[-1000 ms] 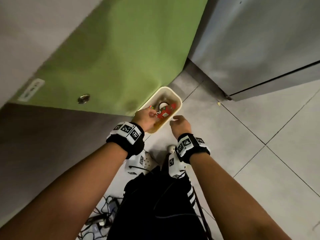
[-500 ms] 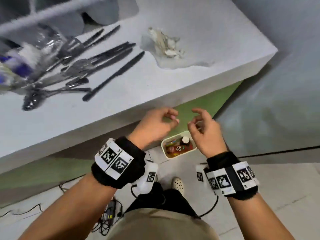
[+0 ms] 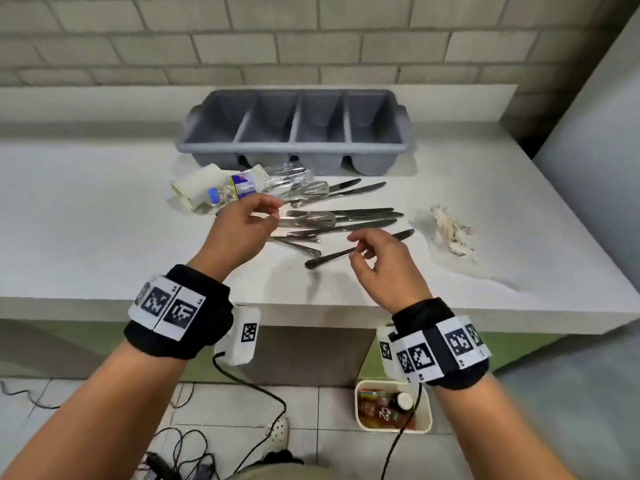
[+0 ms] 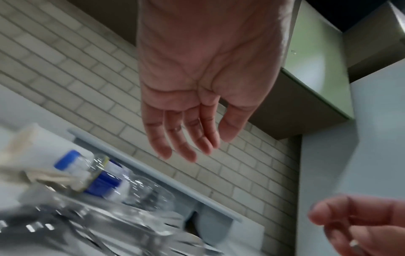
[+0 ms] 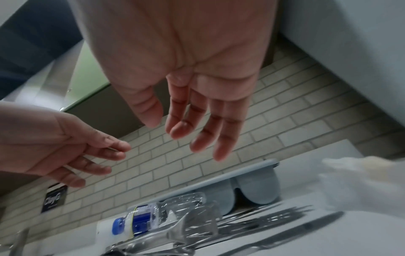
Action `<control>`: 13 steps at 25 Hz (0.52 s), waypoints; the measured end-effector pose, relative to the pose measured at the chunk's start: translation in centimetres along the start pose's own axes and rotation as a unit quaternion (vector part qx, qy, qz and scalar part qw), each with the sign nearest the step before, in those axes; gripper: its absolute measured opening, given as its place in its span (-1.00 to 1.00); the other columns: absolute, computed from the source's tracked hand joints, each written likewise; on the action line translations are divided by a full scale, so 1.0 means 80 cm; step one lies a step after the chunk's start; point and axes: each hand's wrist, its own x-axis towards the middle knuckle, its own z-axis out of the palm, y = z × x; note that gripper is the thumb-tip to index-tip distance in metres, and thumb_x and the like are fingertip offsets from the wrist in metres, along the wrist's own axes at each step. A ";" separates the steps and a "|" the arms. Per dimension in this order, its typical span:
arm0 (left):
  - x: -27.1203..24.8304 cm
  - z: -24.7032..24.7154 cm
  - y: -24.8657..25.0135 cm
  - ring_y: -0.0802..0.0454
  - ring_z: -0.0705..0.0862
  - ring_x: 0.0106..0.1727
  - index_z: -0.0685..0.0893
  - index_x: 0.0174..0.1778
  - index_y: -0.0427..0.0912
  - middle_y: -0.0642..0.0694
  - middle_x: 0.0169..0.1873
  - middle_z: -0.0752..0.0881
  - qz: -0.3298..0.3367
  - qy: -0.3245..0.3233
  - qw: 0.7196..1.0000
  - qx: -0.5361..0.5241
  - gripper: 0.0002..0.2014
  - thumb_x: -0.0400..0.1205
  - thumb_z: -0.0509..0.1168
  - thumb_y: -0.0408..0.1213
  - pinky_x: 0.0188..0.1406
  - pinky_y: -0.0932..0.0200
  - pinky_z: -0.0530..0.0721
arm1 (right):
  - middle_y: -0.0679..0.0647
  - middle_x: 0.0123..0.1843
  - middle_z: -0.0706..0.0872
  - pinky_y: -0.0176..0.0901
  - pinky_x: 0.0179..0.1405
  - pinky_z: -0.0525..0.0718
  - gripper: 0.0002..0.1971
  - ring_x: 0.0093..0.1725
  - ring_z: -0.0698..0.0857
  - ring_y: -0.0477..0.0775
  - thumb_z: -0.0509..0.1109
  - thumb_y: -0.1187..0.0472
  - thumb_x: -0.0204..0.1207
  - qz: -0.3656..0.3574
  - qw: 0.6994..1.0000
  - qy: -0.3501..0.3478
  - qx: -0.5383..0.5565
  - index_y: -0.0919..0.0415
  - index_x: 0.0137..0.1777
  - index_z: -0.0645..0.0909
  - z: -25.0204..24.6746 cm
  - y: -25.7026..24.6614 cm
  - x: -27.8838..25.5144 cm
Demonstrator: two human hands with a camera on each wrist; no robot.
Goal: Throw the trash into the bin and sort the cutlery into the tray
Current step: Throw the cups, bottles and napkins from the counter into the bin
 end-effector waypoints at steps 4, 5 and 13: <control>0.065 -0.073 -0.045 0.28 0.64 -0.34 0.69 0.15 -0.16 -0.11 0.06 0.71 -0.006 0.106 0.992 0.072 -0.73 0.56 0.26 -0.40 -0.24 0.52 0.56 | 0.14 0.16 0.62 -0.11 0.18 0.58 -0.72 0.19 0.59 0.12 0.31 0.26 0.53 -0.035 0.994 -0.040 -0.094 0.19 0.24 0.59 0.043 -0.040 0.078; 0.084 -0.090 -0.059 0.08 0.66 -0.19 0.68 0.19 -0.18 -0.17 0.15 0.69 -0.004 0.118 0.988 0.096 -0.70 0.55 0.28 -0.40 -0.05 0.35 0.58 | 0.16 0.23 0.61 -0.06 0.25 0.57 -0.71 0.26 0.56 0.16 0.31 0.25 0.53 -0.036 0.992 -0.043 -0.117 0.19 0.25 0.58 0.055 -0.049 0.100; 0.198 -0.156 -0.134 -0.31 0.44 0.46 0.35 0.53 -0.07 -0.35 0.45 0.42 -0.057 -0.019 0.965 0.255 -0.29 0.46 0.42 -0.09 0.50 -0.11 0.42 | 0.10 0.45 0.45 0.14 0.41 0.49 -0.49 0.47 0.36 0.19 0.33 0.28 0.48 -0.048 0.942 -0.066 -0.326 0.05 0.44 0.41 0.135 -0.086 0.242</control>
